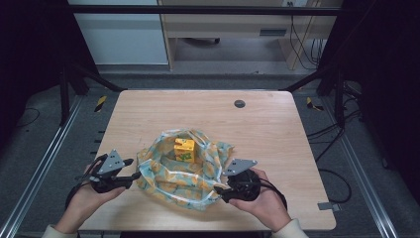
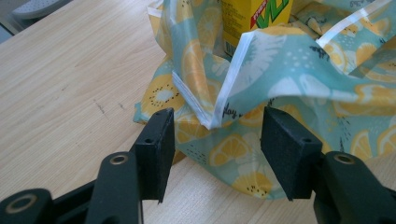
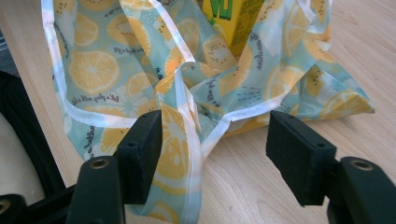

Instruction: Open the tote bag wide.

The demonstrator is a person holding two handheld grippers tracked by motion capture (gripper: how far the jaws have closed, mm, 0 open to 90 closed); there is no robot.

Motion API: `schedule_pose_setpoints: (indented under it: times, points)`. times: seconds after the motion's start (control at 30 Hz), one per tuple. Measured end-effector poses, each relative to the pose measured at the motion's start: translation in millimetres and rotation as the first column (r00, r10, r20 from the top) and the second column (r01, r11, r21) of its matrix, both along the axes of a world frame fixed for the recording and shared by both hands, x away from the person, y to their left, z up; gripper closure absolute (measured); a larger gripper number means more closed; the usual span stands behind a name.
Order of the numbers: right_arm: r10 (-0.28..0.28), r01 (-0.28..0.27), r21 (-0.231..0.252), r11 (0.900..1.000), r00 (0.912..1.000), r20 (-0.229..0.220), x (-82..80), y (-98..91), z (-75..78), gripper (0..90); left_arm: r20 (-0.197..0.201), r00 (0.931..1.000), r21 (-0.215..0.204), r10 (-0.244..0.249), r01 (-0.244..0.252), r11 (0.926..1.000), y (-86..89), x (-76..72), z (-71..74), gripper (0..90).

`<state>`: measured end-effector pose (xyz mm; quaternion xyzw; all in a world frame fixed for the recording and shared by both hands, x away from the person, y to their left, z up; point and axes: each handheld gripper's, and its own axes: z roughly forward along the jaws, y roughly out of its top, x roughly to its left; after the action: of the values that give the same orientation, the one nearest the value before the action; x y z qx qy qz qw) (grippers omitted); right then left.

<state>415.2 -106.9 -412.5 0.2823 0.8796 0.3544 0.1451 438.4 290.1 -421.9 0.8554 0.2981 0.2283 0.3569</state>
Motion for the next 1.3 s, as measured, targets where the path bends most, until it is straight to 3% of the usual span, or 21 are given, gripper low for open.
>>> schedule_pose_setpoints:
  times: [0.23,0.3,0.5,0.7,0.8,0.97,1.1,1.17,1.27,1.3]
  points:
    - [-0.004,0.004,0.015,0.9999,1.0000,-0.003,-0.5,-0.7,1.7,30.6,0.006,1.0000,-0.020,0.001,-0.001,0.9998,-0.3,-0.5,4.6,45.2]
    - [0.002,-0.002,0.028,0.9996,0.9999,-0.011,3.0,5.7,-0.4,29.1,0.009,0.9999,-0.007,-0.008,0.008,0.9999,-1.9,-0.9,6.6,45.2]
    - [0.001,0.000,0.036,0.9994,0.9999,-0.010,13.8,18.4,-2.9,30.0,0.024,0.9997,-0.021,-0.006,0.007,0.9997,-7.4,1.8,13.6,45.0]
    - [-0.040,0.040,0.022,0.9989,0.9992,0.005,34.6,26.0,-0.2,34.4,0.050,0.9988,-0.028,-0.004,0.005,0.9996,-22.7,19.4,31.0,43.2]
    - [-0.072,0.072,0.018,0.9973,0.9973,0.013,51.5,30.0,2.5,37.3,0.087,0.9962,-0.043,-0.001,0.005,0.9990,-33.2,31.1,49.1,42.8]
    - [-0.071,0.071,0.018,0.9973,0.9974,0.006,62.1,34.1,2.6,39.6,0.106,0.9944,-0.038,0.002,0.002,0.9993,-35.2,40.8,63.5,42.8]
    - [-0.077,0.077,0.010,0.9970,0.9968,-0.025,70.7,37.6,-3.7,41.2,0.083,0.9963,-0.016,0.024,-0.022,0.9996,-32.7,56.0,62.6,42.8]
    - [-0.079,0.079,0.006,0.9968,0.9959,-0.044,73.9,40.3,-7.3,41.4,0.033,0.9990,-0.009,0.030,-0.030,0.9995,-32.4,64.9,55.6,42.6]
    - [-0.079,0.079,-0.001,0.9969,0.9948,-0.064,79.4,45.5,-13.1,40.8,-0.015,0.9993,0.029,0.035,-0.034,0.9990,-36.8,80.2,40.2,40.8]
    - [-0.079,0.079,-0.001,0.9969,0.9948,-0.064,79.4,45.5,-13.1,40.8,-0.015,0.9993,0.029,0.035,-0.034,0.9990,-36.8,80.2,40.2,40.3]
